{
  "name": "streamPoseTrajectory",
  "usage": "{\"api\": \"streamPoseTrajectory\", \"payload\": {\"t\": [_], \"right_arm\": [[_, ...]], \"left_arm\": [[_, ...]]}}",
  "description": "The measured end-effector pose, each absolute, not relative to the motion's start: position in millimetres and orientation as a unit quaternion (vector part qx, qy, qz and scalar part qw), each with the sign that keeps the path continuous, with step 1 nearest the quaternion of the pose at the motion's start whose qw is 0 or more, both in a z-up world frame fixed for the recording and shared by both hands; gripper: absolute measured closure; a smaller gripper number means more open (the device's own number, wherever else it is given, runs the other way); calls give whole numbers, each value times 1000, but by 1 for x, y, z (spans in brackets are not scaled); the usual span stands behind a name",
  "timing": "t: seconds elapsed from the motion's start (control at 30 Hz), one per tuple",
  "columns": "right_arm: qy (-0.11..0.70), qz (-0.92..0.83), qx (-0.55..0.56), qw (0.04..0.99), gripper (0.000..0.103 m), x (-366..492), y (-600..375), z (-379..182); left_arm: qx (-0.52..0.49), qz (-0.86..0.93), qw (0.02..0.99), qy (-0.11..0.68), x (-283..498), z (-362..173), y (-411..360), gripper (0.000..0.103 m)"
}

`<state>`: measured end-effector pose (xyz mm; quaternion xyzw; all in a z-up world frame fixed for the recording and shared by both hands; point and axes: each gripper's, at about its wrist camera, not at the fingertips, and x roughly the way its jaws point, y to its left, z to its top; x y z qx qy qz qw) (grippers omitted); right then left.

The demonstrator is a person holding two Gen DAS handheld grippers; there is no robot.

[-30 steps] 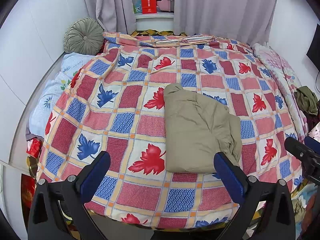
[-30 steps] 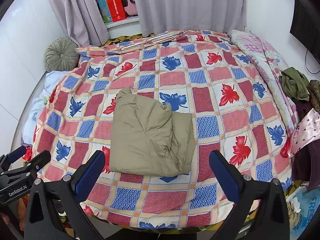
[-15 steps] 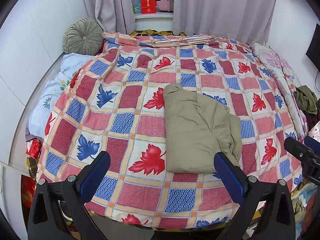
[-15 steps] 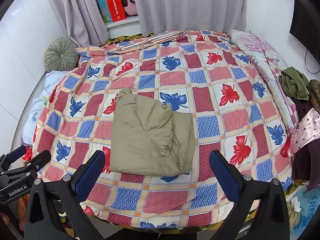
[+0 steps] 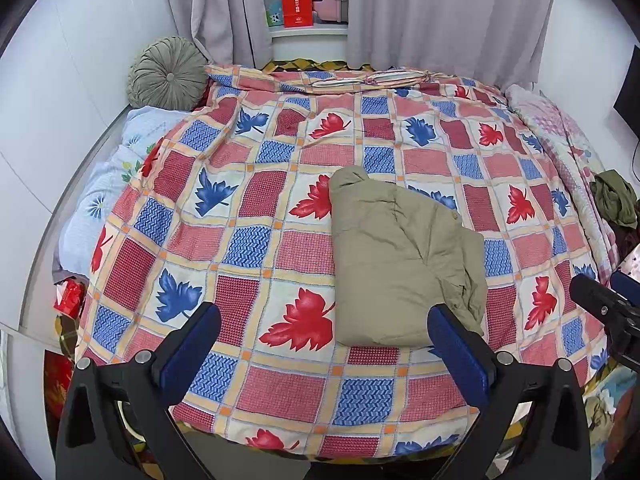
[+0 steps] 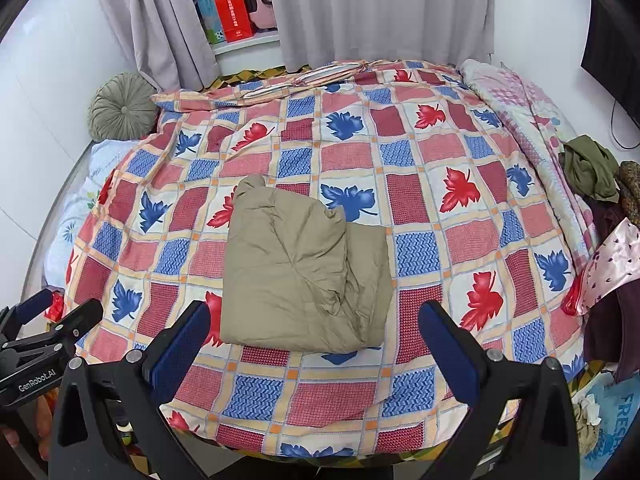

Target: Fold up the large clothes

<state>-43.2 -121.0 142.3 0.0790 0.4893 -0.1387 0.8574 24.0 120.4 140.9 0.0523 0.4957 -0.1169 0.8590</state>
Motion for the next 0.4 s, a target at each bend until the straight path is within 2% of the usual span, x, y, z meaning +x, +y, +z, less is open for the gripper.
{"api": "streamPoseTrajectory", "payload": {"t": [0.4], "right_arm": [[490, -139, 80, 857, 0, -43, -120, 142]], "left_arm": [[49, -124, 859, 494, 24, 135, 130, 0]]}}
